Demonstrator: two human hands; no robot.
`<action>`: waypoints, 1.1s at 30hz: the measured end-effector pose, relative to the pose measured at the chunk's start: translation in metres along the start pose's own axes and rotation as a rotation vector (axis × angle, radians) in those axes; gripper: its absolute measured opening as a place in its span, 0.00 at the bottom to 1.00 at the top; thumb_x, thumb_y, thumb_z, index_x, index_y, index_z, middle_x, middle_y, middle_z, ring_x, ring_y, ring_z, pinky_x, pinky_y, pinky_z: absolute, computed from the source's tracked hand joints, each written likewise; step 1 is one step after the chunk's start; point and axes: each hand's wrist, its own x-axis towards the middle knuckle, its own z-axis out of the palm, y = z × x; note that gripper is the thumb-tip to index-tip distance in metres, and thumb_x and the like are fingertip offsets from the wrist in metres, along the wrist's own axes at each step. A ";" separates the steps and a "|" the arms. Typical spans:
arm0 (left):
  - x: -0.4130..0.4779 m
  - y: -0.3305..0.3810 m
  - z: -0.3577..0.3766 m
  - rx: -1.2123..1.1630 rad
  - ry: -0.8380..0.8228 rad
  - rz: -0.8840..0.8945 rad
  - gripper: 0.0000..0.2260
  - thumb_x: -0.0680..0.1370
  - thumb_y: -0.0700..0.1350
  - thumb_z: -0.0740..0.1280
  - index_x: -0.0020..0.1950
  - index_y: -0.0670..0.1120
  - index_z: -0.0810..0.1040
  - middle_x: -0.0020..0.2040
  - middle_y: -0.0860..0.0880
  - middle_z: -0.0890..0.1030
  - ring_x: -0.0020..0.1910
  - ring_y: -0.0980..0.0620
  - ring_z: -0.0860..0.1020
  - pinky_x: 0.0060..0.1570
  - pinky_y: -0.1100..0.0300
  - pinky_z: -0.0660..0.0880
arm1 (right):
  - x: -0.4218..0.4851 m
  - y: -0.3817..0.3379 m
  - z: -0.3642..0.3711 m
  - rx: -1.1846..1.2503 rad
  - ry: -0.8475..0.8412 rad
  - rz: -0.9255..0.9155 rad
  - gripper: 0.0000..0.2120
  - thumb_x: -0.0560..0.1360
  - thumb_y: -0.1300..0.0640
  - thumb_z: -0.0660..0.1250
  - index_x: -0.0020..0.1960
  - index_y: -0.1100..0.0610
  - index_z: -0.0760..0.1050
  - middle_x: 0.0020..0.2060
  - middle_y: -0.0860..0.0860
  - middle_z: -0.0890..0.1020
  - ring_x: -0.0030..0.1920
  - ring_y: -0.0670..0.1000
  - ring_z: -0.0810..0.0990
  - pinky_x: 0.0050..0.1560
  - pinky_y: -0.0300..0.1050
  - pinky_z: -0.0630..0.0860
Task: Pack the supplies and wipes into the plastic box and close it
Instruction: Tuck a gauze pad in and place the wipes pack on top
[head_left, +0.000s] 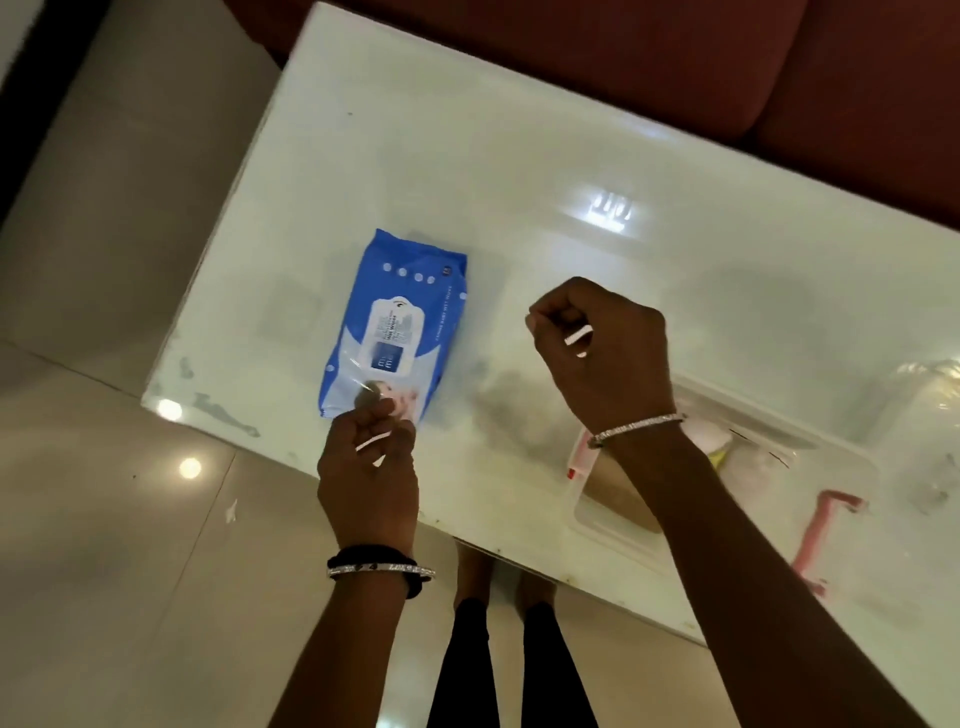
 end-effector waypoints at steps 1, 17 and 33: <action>0.007 -0.004 -0.005 -0.034 0.051 -0.051 0.11 0.73 0.36 0.71 0.53 0.46 0.78 0.50 0.50 0.81 0.47 0.50 0.81 0.57 0.41 0.77 | 0.007 -0.004 0.012 0.002 -0.024 -0.024 0.03 0.74 0.59 0.68 0.45 0.56 0.81 0.39 0.48 0.85 0.41 0.49 0.82 0.44 0.52 0.80; 0.078 -0.022 -0.022 -0.638 -0.201 -0.582 0.14 0.72 0.40 0.73 0.56 0.42 0.79 0.51 0.46 0.84 0.45 0.52 0.85 0.42 0.61 0.80 | 0.111 -0.015 0.124 -0.205 -0.424 0.121 0.30 0.74 0.46 0.70 0.71 0.58 0.69 0.65 0.56 0.77 0.64 0.57 0.76 0.65 0.50 0.72; 0.078 -0.039 -0.032 -0.644 -0.590 -0.407 0.04 0.76 0.42 0.69 0.44 0.42 0.77 0.29 0.48 0.56 0.29 0.52 0.54 0.24 0.67 0.68 | 0.038 -0.011 0.068 0.304 -0.267 0.360 0.11 0.74 0.53 0.73 0.46 0.62 0.81 0.40 0.58 0.85 0.38 0.52 0.82 0.43 0.47 0.79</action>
